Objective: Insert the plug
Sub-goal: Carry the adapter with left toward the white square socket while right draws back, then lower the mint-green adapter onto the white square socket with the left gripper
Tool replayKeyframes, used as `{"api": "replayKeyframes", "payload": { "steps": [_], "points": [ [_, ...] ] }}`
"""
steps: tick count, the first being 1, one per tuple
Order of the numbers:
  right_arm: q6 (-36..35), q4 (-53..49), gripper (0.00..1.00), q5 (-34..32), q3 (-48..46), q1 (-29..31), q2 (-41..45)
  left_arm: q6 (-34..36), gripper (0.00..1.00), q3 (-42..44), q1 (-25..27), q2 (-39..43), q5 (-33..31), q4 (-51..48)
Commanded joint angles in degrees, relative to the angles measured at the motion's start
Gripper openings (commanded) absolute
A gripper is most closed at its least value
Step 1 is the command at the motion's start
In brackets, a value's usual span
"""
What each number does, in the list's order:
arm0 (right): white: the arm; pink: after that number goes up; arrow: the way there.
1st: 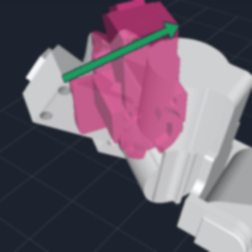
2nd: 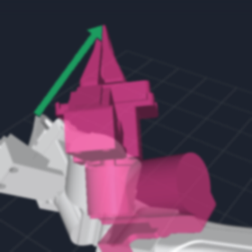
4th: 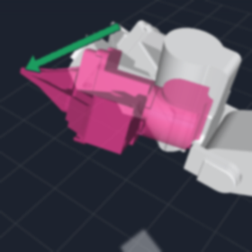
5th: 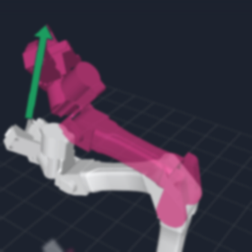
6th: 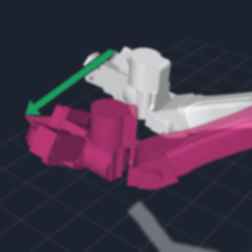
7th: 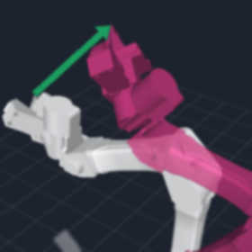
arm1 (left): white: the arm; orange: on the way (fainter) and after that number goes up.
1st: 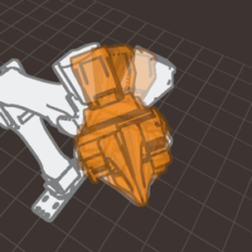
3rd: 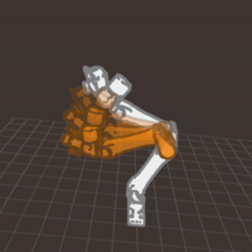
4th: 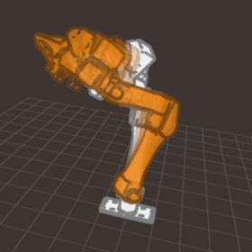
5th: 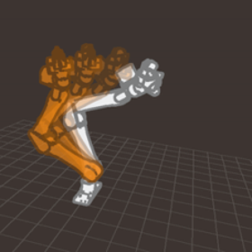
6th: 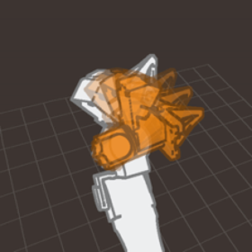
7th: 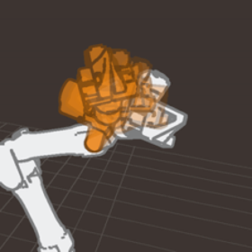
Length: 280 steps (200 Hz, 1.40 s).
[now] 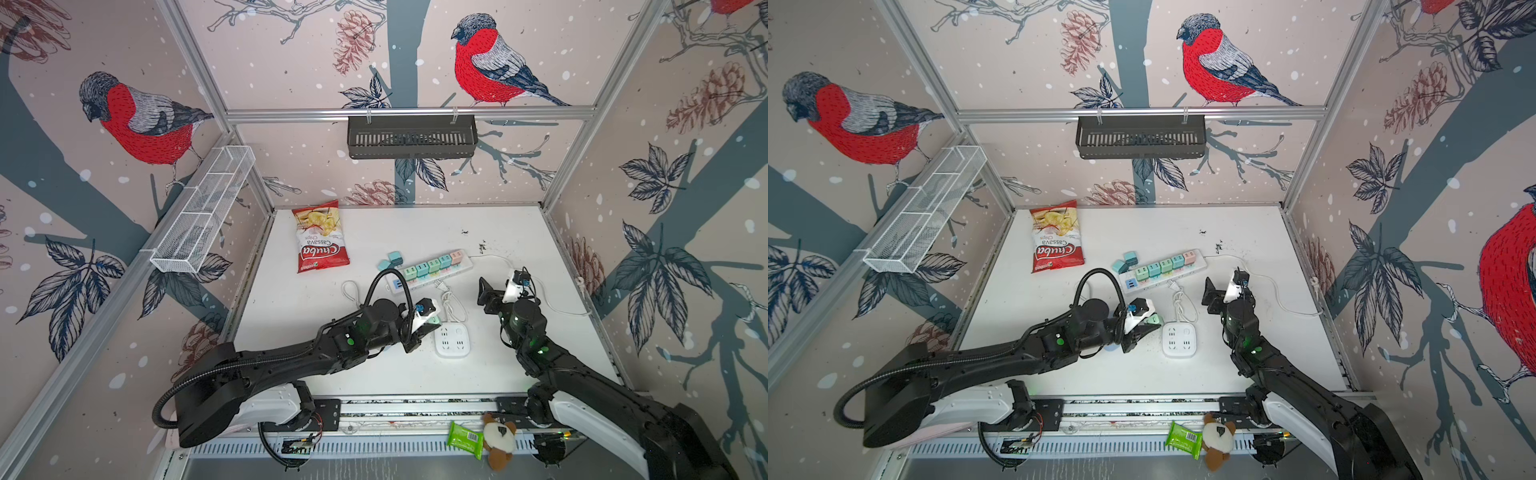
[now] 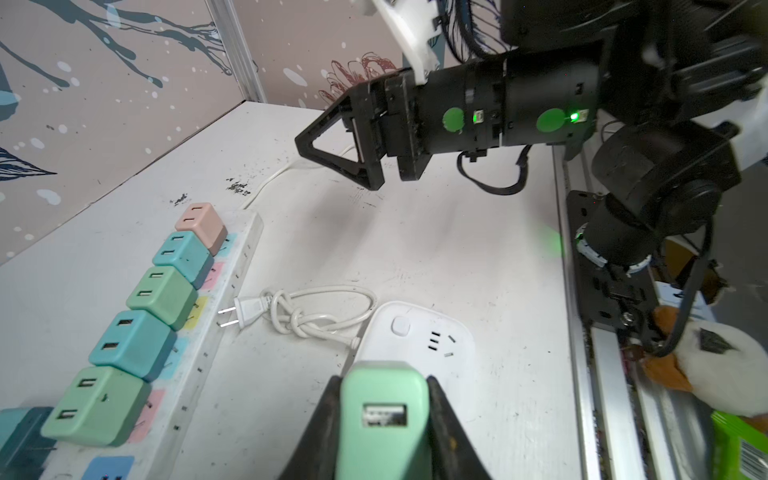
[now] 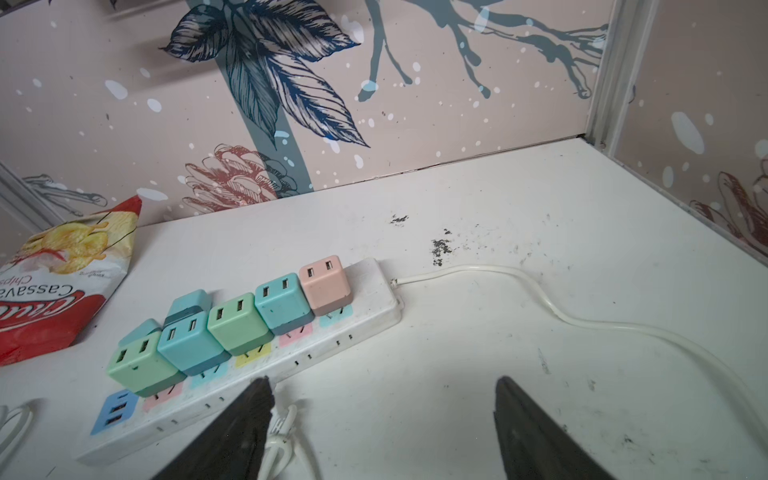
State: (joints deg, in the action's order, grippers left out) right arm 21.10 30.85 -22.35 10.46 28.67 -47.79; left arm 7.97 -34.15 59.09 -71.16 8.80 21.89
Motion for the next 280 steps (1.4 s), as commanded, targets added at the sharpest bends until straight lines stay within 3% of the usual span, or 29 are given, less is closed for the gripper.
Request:
{"api": "replayKeyframes", "payload": {
  "steps": [1,27,55,104,212,280],
  "points": [
    [2.08,-4.59,0.85,-5.06,-0.09,-0.17,3.03,3.46,0.0,-3.01,0.15,-2.51,1.22,-1.82],
    [2.95,-6.17,0.86,-6.05,-1.96,-1.2,8.58,7.94,0.0,-7.3,0.2,-6.79,9.2,-5.81],
    [3.83,3.37,0.83,0.06,-8.64,-7.0,12.08,9.05,0.0,-12.25,0.25,-12.89,10.1,-9.09],
    [7.92,2.49,0.75,10.8,-8.26,-16.62,10.96,17.9,0.0,-17.99,1.89,-21.82,11.57,-11.8],
    [7.98,2.11,0.74,14.21,-6.91,-17.94,8.29,22.09,0.0,-25.5,3.58,-29.92,12.91,-19.9],
    [8.05,2.22,0.74,14.61,-6.87,-17.94,7.98,20.21,0.0,-25.5,3.58,-32.49,13.04,-18.29]
  ]
}}
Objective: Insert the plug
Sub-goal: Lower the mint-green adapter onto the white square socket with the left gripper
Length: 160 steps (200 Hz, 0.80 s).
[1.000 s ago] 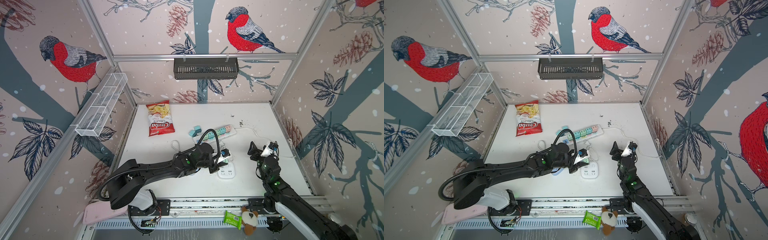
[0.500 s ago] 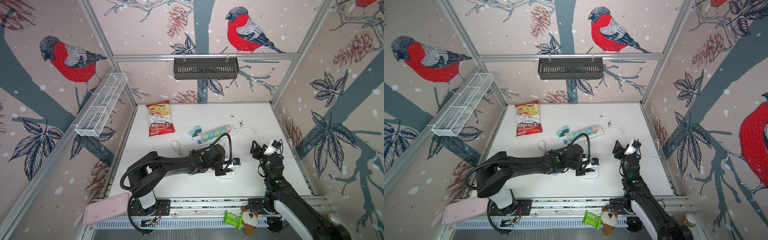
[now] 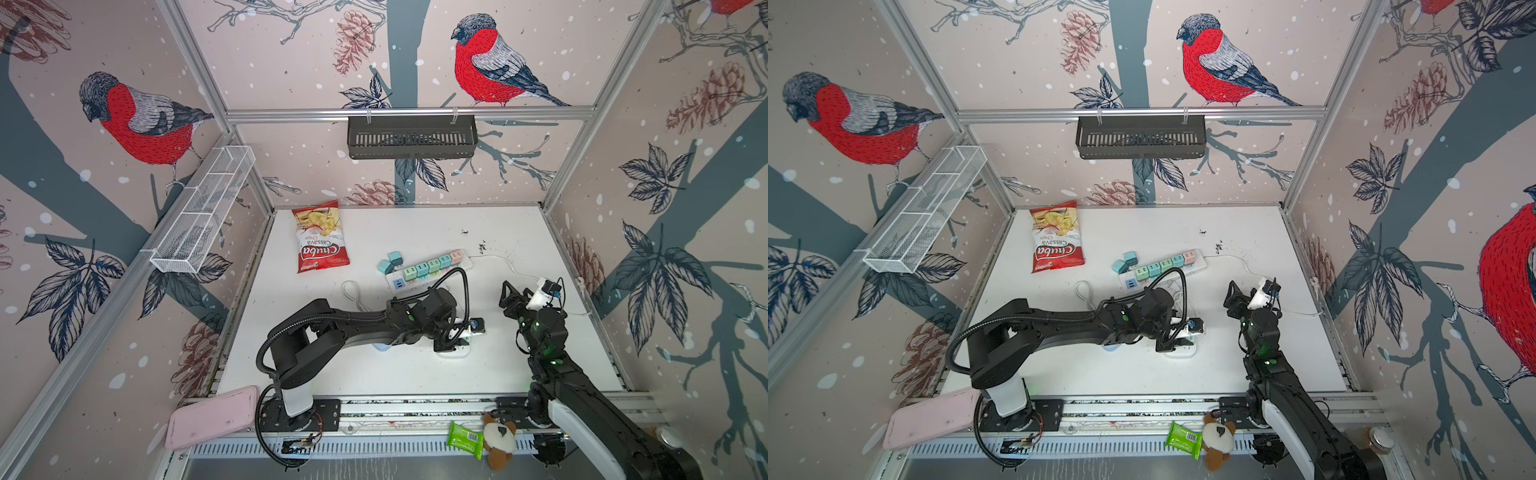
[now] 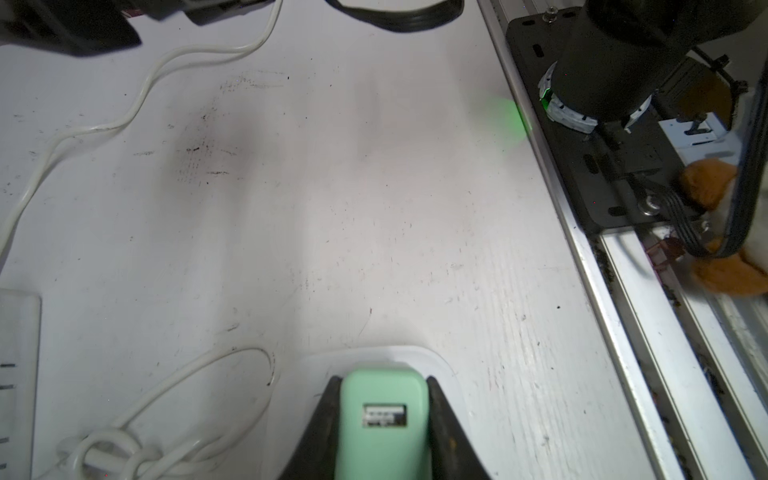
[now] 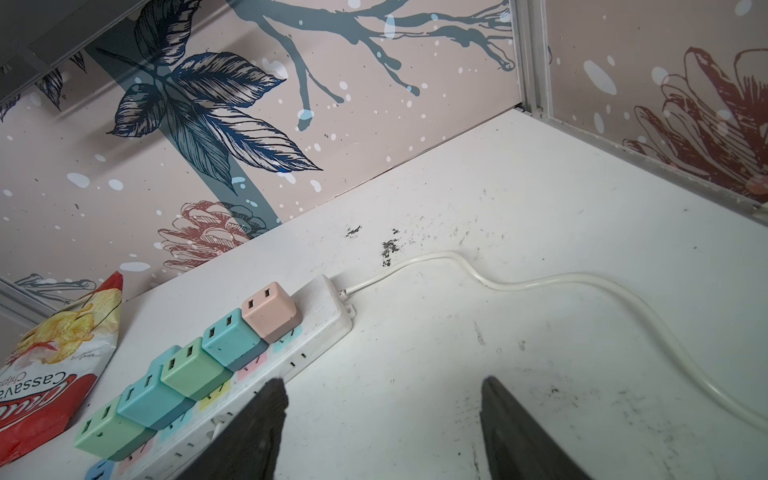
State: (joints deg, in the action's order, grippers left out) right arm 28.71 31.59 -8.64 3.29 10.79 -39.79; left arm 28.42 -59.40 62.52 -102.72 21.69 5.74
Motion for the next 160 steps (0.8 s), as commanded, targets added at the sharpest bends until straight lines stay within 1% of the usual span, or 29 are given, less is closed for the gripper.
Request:
{"api": "replayKeyframes", "payload": {
  "steps": [1,45,74,104,131,160],
  "points": [
    [0.42,1.46,0.74,0.91,0.26,-0.06,0.02,-0.32,0.0,-0.27,0.19,-0.96,0.12,-2.18],
    [0.38,1.58,0.74,1.22,0.06,-0.06,0.32,-1.42,0.0,-0.43,0.14,-1.69,0.62,-2.75],
    [0.38,1.6,0.74,1.24,0.01,-0.06,0.27,-1.88,0.0,-0.55,0.15,-1.27,2.03,-3.66],
    [0.47,1.63,0.74,1.26,0.02,-0.06,0.35,-3.08,0.0,-0.33,0.14,-0.6,1.1,-4.57],
    [0.6,1.53,0.74,1.25,-0.18,-0.06,0.59,-4.07,0.0,0.04,0.07,-0.63,-0.96,-4.85],
    [0.68,1.45,0.74,1.21,-0.35,-0.06,1.15,-4.51,0.0,0.27,0.06,-0.84,-0.17,-4.2]
  ]
}}
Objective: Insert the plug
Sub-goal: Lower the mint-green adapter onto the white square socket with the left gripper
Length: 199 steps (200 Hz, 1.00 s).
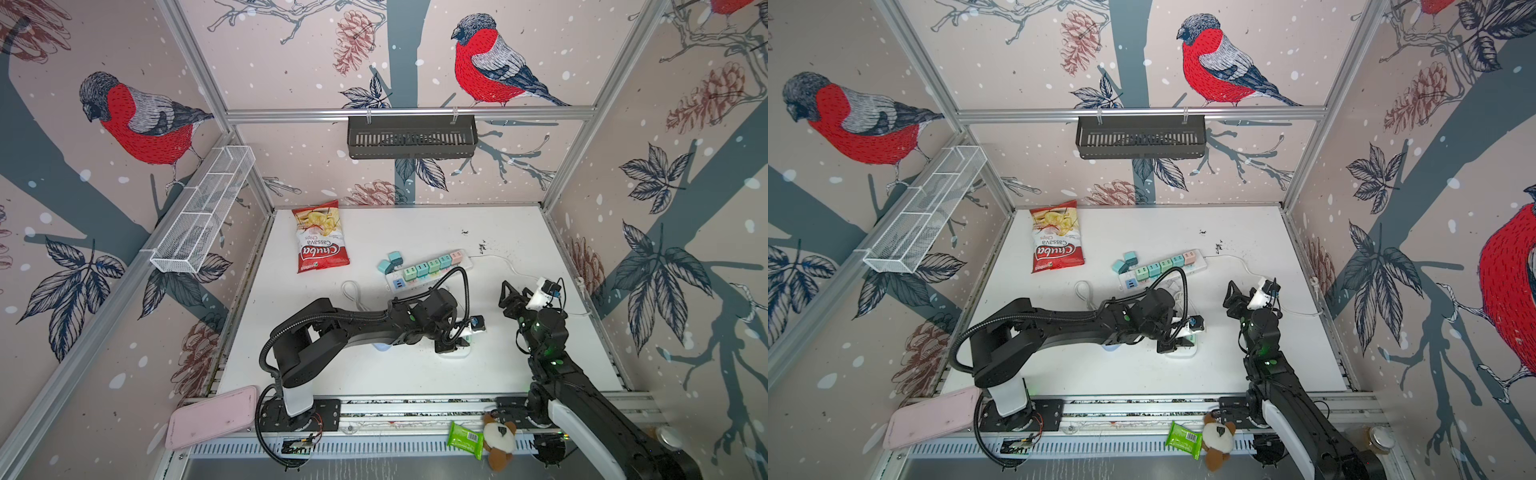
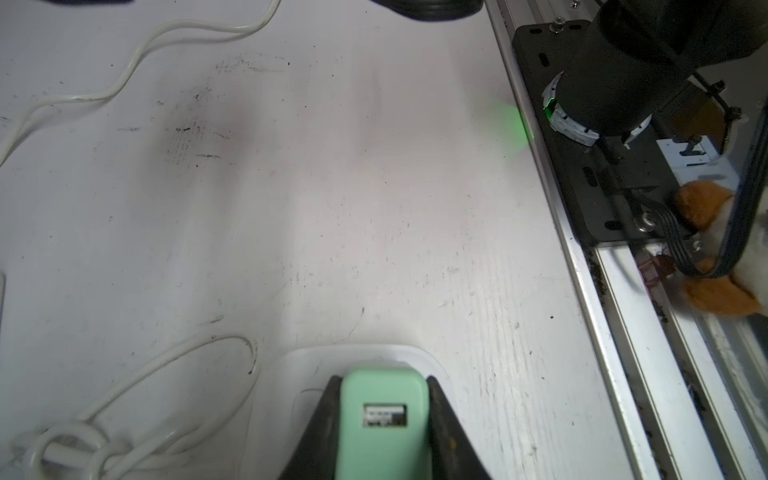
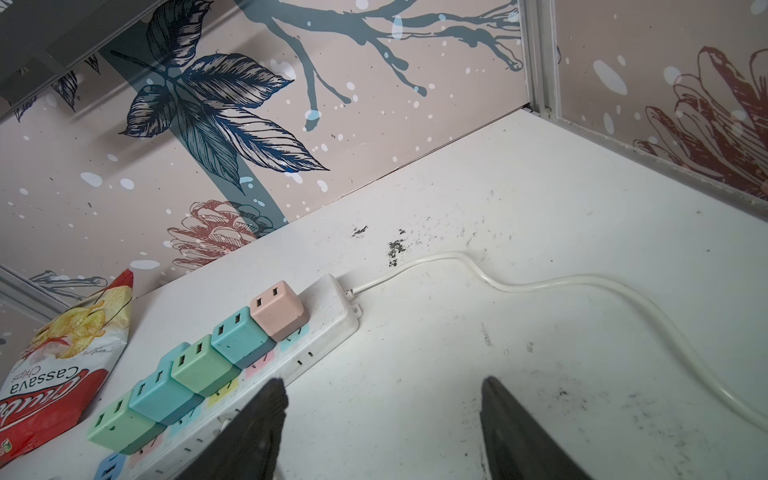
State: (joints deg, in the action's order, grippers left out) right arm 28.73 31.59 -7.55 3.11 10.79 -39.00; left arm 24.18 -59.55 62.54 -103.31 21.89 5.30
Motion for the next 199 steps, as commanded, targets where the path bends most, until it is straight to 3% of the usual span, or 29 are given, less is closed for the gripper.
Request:
{"api": "replayKeyframes", "payload": {
  "steps": [1,103,148,199],
  "points": [
    [0.64,1.45,0.74,0.14,-0.19,-0.06,0.35,-0.23,0.0,0.41,0.04,-0.28,-0.36,-3.74],
    [0.71,1.71,0.75,0.37,-0.73,-0.06,1.3,-2.05,0.0,5.79,-2.6,-1.57,1.93,2.23],
    [0.8,1.71,0.75,0.41,-1.0,-0.06,1.65,-2.39,0.0,5.63,-1.92,-2.6,-3.23,0.42],
    [0.71,1.74,0.76,0.63,-0.97,-0.06,1.6,-2.18,0.0,7.42,-1.4,-1.55,-4.57,1.79]
  ]
}}
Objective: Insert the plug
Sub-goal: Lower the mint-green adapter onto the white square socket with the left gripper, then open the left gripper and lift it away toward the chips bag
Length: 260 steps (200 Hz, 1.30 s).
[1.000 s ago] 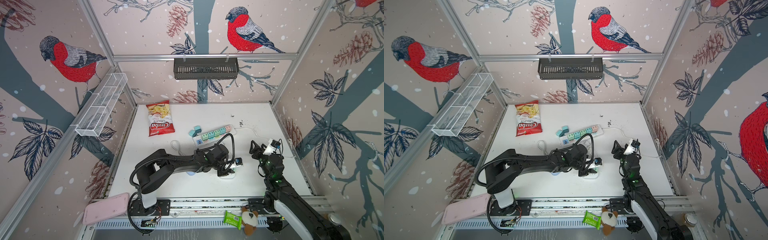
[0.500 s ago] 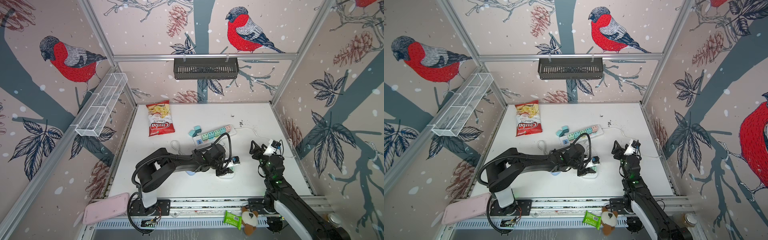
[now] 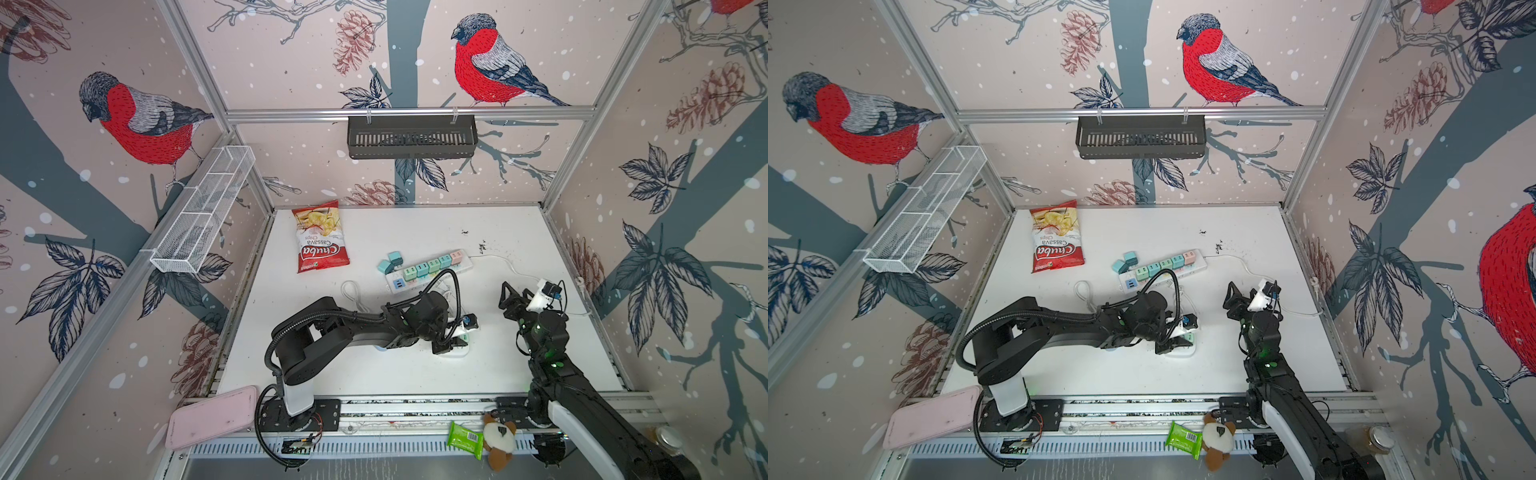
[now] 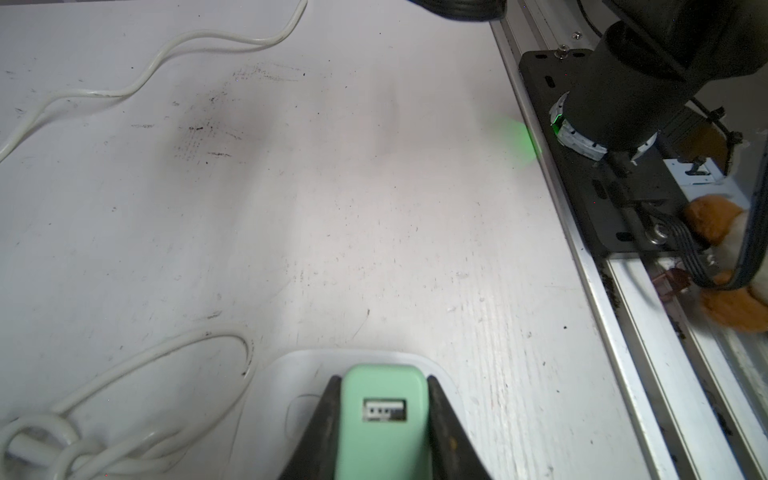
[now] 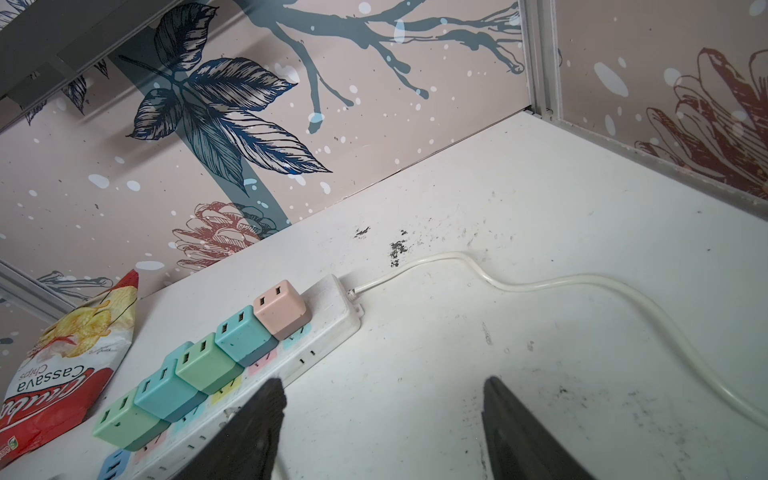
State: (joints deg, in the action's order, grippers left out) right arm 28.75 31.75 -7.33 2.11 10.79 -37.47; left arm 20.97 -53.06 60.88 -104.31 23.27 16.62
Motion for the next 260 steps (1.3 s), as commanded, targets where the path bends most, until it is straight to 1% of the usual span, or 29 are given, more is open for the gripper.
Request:
{"api": "replayKeyframes", "payload": {
  "steps": [1,48,79,94,102,108,109,110,111,113,114,115,116,118,129,139,158,176,188,195,202,207,212,220,227,235,250,255,260],
  "points": [
    [0.69,1.62,0.76,0.4,0.02,-0.06,0.05,1.02,0.0,0.93,0.28,-0.59,-5.95,-9.52],
    [0.69,1.58,0.76,0.32,-0.04,-0.06,0.28,1.88,0.0,0.33,0.29,-2.42,-6.04,-9.71],
    [0.82,1.69,0.76,0.22,0.04,-0.06,0.07,2.23,0.0,1.09,0.2,-1.97,-5.69,-8.6],
    [0.77,1.66,0.76,0.36,0.07,-0.06,0.2,1.44,0.0,0.79,0.19,-1.43,-7.02,-8.13],
    [0.79,1.59,0.76,0.38,0.0,-0.06,0.17,1.07,0.13,-0.22,0.19,-0.72,-8.12,-8.74],
    [0.78,1.63,0.76,0.37,0.0,-0.07,0.26,1.02,0.26,-1.18,0.2,-0.13,-8.61,-9.62],
    [0.78,1.59,0.76,0.38,0.0,-0.07,0.28,1.06,0.3,-1.4,0.2,0.02,-8.64,-9.78],
    [0.78,1.62,0.76,0.34,0.0,-0.07,0.24,1.03,0.36,-1.55,0.2,0.13,-8.75,-9.95],
    [0.78,1.64,0.76,0.36,-0.04,-0.07,0.23,1.01,0.46,-1.75,0.2,0.19,-8.8,-10.17],
    [0.8,1.58,0.76,0.38,-0.08,-0.06,0.28,1.05,0.78,-2.09,0.2,0.54,-8.84,-10.5],
    [0.79,1.57,0.76,0.39,-0.08,-0.11,0.29,1.11,0.88,-2.24,0.2,0.75,-8.89,-10.71],
    [0.78,1.61,0.76,0.39,-0.04,-0.09,0.34,1.14,0.93,-2.5,0.2,0.85,-8.92,-10.85],
    [0.78,1.63,0.76,0.39,-0.02,-0.07,0.32,1.16,0.96,-2.71,0.2,0.99,-8.97,-11.06],
    [0.78,1.65,0.76,0.43,0.0,-0.07,0.34,1.17,0.98,-3.09,0.16,1.34,-9.01,-11.43],
    [0.78,1.63,0.76,0.43,-0.01,-0.06,0.4,1.47,0.99,-3.8,0.11,3.54,-9.27,-12.89],
    [0.78,1.56,0.76,0.38,-0.09,-0.06,0.45,1.87,0.99,-6.47,-0.04,5.99,-9.13,-14.0],
    [0.78,1.6,0.76,0.29,-0.01,-0.06,0.41,2.41,0.99,-7.91,-0.32,11.37,-7.86,-15.3],
    [0.8,1.57,0.77,0.15,0.0,-0.06,0.45,1.34,0.99,-6.02,-0.84,17.64,-8.39,-12.94],
    [0.78,1.64,0.8,0.27,-0.01,-0.06,0.38,-2.47,0.99,-2.5,-2.15,22.3,-10.19,-9.1],
    [0.93,1.61,0.88,0.41,0.01,0.02,0.47,-5.83,0.99,0.1,-3.81,25.15,-11.99,-6.18],
    [1.38,1.02,0.99,0.27,0.49,0.15,0.43,-10.76,0.99,3.26,-5.7,27.84,-16.23,-2.62],
    [2.82,-0.12,1.0,-1.21,1.03,0.35,0.47,-13.93,0.97,5.48,-7.09,29.61,-19.75,-0.44],
    [4.82,-1.73,1.0,-3.2,1.7,0.45,0.35,-15.5,0.97,7.52,-8.65,31.23,-22.96,1.04],
    [7.81,-4.4,1.0,-6.11,2.98,0.46,0.14,-17.29,0.97,10.24,-10.74,33.43,-26.28,2.58],
    [9.93,-5.71,1.0,-7.17,3.86,0.54,-0.02,-19.78,0.97,11.66,-13.18,34.91,-28.09,2.37],
    [12.49,-6.56,1.0,-7.34,4.44,0.55,0.06,-22.31,0.98,12.74,-16.49,36.64,-26.18,1.3],
    [18.9,-8.99,1.0,-7.58,5.13,0.55,0.99,-25.02,0.99,16.82,-22.84,40.5,-16.97,3.26],
    [20.98,-9.67,1.0,-7.63,5.12,0.55,1.36,-26.08,0.98,18.42,-24.11,41.89,-15.42,4.89],
    [21.97,-9.58,1.0,-7.1,5.04,0.55,1.75,-27.63,0.98,20.09,-25.24,43.38,-15.7,6.6]
  ]
}}
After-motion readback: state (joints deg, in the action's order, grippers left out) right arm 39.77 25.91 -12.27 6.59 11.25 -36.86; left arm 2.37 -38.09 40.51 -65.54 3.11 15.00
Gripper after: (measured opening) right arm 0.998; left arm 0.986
